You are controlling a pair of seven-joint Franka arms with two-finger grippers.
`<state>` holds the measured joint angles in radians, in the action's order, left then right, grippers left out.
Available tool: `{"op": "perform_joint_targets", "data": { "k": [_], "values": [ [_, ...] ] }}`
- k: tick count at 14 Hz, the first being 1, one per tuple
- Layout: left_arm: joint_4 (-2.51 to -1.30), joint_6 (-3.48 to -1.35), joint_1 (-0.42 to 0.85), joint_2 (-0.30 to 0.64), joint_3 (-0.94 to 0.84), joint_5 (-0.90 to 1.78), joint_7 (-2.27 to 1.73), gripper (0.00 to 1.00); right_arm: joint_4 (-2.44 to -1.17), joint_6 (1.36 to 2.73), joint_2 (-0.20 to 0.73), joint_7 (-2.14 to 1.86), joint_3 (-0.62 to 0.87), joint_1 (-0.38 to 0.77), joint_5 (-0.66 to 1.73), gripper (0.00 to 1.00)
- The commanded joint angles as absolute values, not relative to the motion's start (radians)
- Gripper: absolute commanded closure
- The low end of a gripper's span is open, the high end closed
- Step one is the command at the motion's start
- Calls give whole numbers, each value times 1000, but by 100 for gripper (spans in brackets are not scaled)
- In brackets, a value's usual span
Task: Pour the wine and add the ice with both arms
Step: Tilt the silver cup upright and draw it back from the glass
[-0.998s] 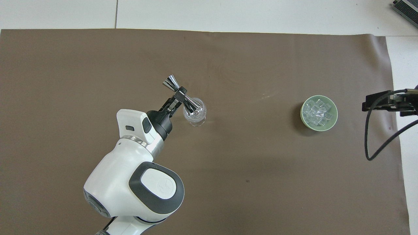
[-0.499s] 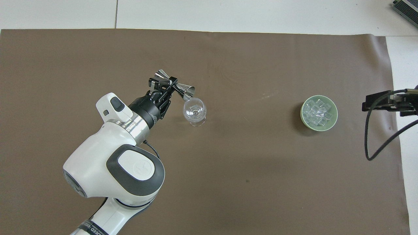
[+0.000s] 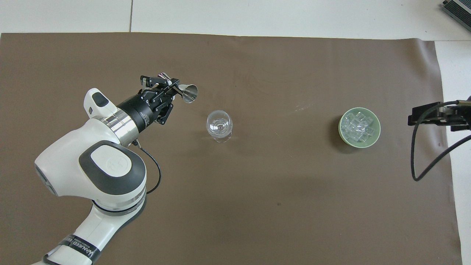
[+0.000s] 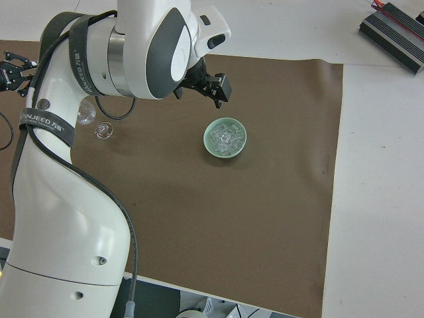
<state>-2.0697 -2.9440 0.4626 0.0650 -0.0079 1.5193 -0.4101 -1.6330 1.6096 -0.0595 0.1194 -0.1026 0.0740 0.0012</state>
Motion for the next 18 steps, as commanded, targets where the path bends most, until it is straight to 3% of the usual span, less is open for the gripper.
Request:
{"op": "perform_joint_targets", "data": {
  "k": [1,7,18],
  "values": [
    [-2109,-2823,387,37,-11,1528,-436,100,-1658,1608,-83,98,-100,66,28,0],
    [-2187,-2663,284,21,-6,1520,-434,100,-1658,1608,-83,98,-100,66,28,0],
    [-2194,-2403,108,32,-5,1418,-494,100,-1658,1609,-83,98,-100,66,28,0]
  ]
}}
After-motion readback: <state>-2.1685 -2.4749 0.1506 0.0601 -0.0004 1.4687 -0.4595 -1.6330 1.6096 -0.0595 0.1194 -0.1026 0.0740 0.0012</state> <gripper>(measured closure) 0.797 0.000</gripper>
